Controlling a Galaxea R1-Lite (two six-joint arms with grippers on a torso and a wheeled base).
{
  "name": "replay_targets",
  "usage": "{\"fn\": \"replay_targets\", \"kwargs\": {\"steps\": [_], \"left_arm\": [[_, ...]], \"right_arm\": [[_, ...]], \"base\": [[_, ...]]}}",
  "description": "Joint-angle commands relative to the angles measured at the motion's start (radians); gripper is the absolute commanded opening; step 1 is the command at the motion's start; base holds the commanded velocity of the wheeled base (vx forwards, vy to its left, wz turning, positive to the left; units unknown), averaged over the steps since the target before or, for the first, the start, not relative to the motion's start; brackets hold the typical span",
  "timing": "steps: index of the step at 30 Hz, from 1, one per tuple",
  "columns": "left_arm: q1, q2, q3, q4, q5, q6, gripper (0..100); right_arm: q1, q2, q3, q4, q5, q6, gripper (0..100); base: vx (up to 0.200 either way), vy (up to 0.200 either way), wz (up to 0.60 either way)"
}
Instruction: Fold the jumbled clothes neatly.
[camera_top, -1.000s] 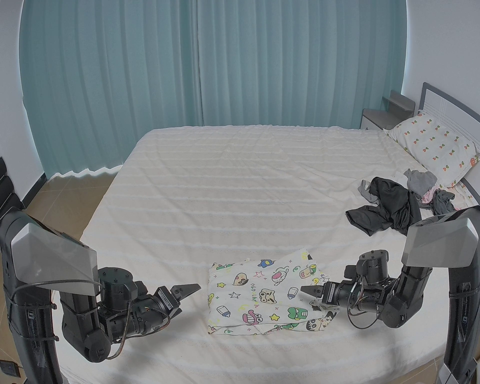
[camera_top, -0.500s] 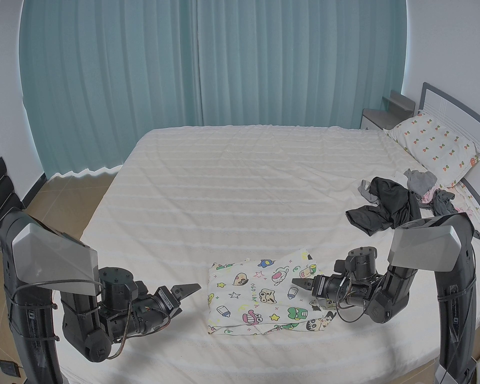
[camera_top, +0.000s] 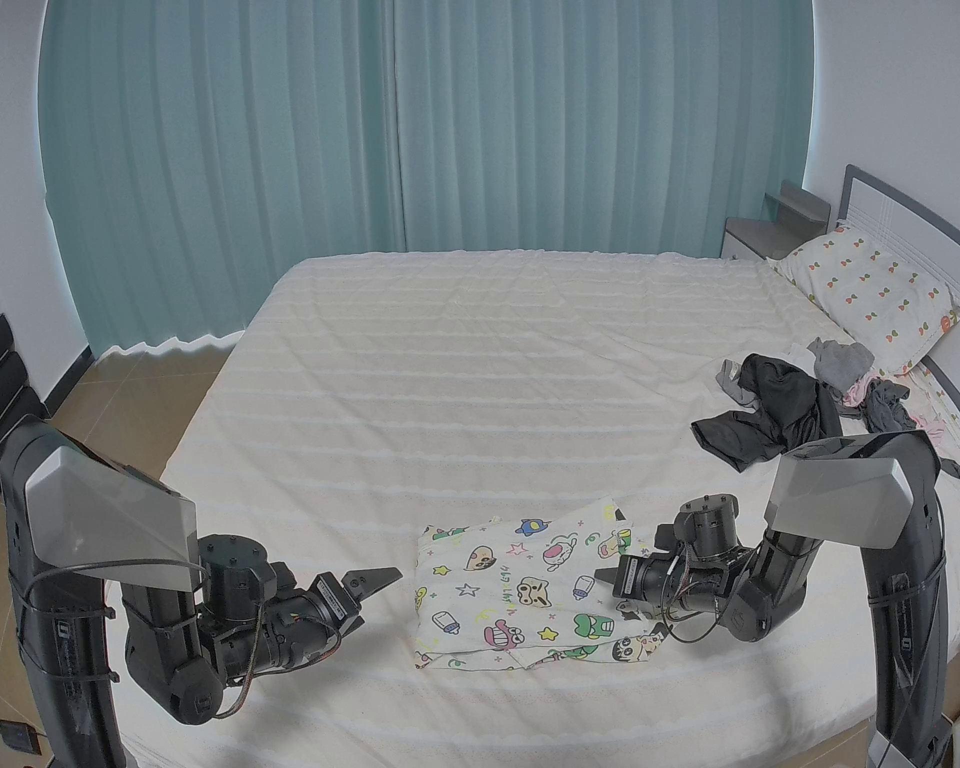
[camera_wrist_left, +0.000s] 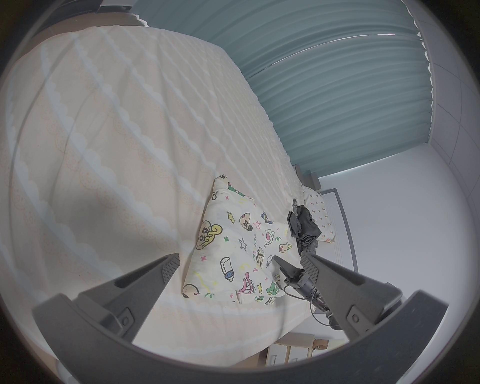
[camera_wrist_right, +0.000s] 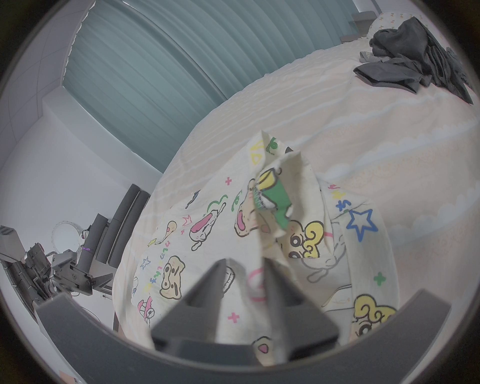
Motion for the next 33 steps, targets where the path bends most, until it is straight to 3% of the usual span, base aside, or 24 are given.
{"fn": "replay_targets", "kwargs": {"steps": [1,17,33], "left_arm": [[0.000,0.001,0.000,-0.018,0.000,0.001,100],[0.000,0.000,0.002,-0.018,0.000,0.001,100],[0.000,0.000,0.002,-0.018,0.000,0.001,100]], "right_arm": [[-0.006,-0.005,0.011,-0.003,-0.001,0.000,0],[-0.078,-0.129,0.162,-0.016,0.024,0.009,0],[-0.119,-0.140,0.151,0.000,0.019,0.006,0]], "base": [[0.000,0.000,0.00],[0.000,0.000,0.00],[0.000,0.000,0.00]]}}
